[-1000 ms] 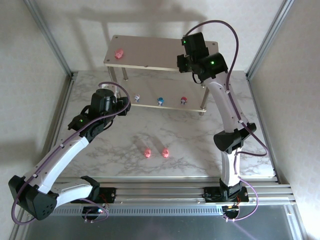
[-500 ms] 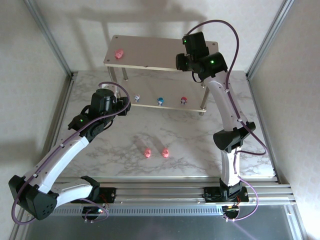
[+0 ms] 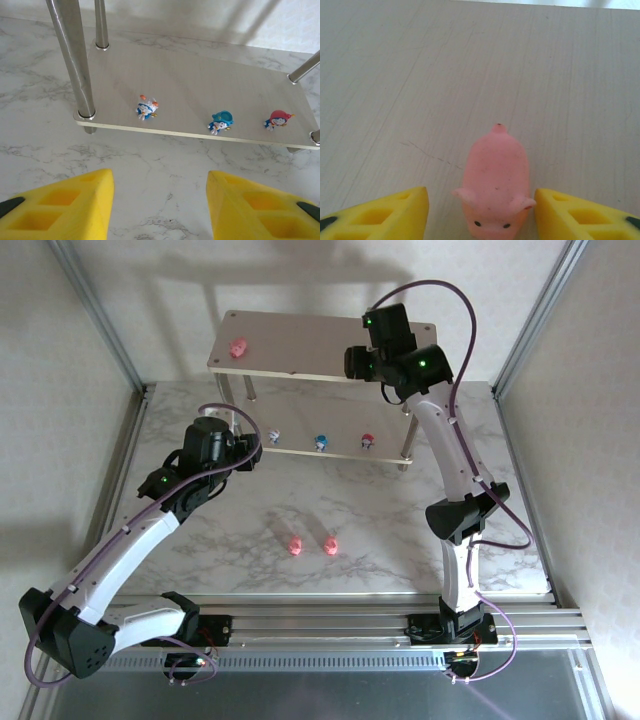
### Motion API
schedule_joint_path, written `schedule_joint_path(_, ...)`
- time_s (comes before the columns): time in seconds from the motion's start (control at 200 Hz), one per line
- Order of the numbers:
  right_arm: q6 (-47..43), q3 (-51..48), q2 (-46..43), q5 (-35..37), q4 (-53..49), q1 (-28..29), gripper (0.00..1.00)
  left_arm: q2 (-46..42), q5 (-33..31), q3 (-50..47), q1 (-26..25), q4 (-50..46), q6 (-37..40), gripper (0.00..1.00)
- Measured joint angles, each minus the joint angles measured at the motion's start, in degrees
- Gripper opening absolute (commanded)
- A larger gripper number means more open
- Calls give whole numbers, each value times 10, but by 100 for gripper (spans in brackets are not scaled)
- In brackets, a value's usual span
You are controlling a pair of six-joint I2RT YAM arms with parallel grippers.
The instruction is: Place and organize the plastic toys onto the shelf
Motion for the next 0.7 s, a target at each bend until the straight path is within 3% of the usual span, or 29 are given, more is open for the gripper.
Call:
schedule_joint_path(0.195, 1, -44, -31, -5, 30, 0, 76, 0, 0, 0, 0, 0, 0, 56)
schedule_joint_path(0.425, -10, -67, -81, -5, 64, 1, 80, -14, 2, -25, 0, 4, -4, 55)
schedule_joint_path(0.566, -27, -149, -161, -19, 121, 11, 81, -30, 16, -79, -10, 8, -23, 54)
schedule_joint_path(0.701, -30, -268, -279, -28, 175, 31, 81, -30, 26, -151, -62, 13, -63, 54)
